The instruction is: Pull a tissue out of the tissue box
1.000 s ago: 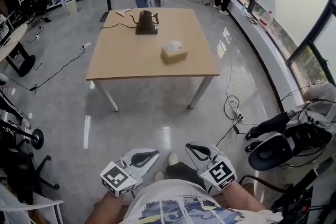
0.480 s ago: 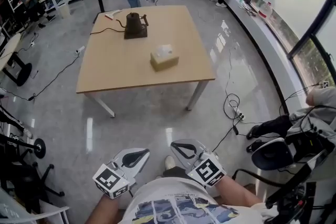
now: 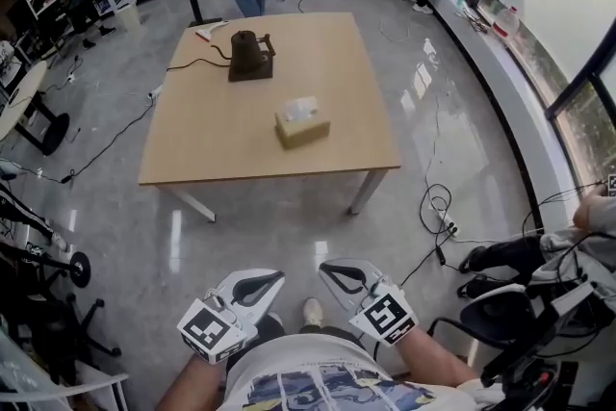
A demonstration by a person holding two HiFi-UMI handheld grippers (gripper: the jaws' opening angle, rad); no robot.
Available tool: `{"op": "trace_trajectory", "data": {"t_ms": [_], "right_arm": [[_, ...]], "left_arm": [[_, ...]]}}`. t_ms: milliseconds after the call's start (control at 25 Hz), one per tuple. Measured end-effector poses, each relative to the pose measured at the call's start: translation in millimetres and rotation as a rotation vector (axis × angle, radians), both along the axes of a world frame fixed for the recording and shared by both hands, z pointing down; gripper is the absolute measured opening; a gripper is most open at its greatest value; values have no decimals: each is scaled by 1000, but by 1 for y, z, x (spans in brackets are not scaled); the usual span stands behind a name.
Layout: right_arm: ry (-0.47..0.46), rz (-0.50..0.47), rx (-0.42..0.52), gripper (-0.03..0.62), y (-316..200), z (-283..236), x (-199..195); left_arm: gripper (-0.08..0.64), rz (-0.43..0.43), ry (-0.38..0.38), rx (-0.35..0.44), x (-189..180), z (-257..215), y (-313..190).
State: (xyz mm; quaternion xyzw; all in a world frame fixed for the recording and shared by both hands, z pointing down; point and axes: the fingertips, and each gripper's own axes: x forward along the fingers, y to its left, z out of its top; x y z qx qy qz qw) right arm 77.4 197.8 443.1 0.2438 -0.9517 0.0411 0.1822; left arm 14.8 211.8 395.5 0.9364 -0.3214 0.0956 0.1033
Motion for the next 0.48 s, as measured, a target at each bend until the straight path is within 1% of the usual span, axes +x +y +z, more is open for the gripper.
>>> {"op": "trace_trajectory", "data": {"t_ms": [120,280,400,480], "right_arm": [[-7,11,0,3,-13,-1,5],[-7,22,-23,3,-28,8,7],[5,24,-34,3,-40,16,0],[21,22,-33,3,-50,19,-7]], "left_arm": [[2,-2,11,-26,3,5,-14],[2,6,24,-44,4,10,-30],[2,16,24,-49,-1,17,-44],[2,17,38,-52,-9,19,-56]]}}
